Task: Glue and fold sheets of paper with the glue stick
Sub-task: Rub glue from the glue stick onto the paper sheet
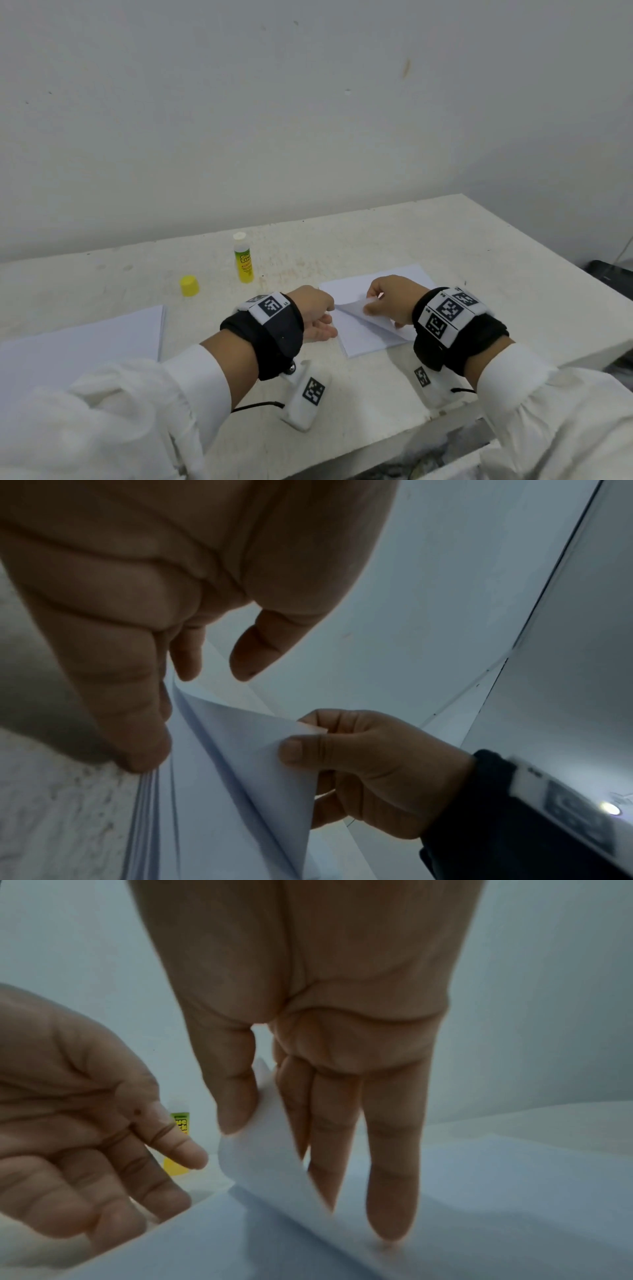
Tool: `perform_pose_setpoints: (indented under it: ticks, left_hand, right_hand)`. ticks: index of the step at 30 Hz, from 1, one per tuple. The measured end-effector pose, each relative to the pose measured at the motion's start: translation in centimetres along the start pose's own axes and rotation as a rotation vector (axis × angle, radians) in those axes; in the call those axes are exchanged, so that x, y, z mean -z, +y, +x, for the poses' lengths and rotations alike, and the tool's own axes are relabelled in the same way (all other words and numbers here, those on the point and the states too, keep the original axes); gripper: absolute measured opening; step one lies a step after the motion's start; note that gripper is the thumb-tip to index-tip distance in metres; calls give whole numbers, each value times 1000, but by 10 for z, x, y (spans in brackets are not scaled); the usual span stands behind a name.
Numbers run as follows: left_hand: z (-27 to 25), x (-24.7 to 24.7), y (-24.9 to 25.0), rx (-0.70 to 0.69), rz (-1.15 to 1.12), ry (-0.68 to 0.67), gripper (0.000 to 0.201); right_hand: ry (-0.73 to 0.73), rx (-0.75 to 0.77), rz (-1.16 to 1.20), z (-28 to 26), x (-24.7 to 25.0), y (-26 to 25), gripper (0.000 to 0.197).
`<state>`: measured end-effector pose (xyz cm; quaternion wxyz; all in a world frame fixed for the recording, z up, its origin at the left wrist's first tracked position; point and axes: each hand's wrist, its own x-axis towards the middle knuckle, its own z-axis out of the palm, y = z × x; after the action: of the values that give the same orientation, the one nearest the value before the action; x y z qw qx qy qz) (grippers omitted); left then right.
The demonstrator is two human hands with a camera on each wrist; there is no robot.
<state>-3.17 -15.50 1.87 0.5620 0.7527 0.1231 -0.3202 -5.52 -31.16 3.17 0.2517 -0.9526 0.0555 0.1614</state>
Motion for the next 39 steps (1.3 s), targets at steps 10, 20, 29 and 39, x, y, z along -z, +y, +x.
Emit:
perform_pose_setpoints:
  ticks: [10, 20, 29, 39]
  left_hand:
    - [12, -27, 9, -83, 3, 80, 31]
    - [15, -24, 12, -31, 19, 66, 17]
    - [12, 29, -5, -137, 30, 162, 21]
    - [-19, 121, -55, -82, 261, 223, 28]
  right_hand:
    - [90, 53, -133, -3, -7, 8, 6]
    - [-13, -123, -392, -3, -12, 24, 53]
    - [-62, -186, -439, 4, -1, 36, 68]
    - [-190, -109, -579, 20, 20, 20, 33]
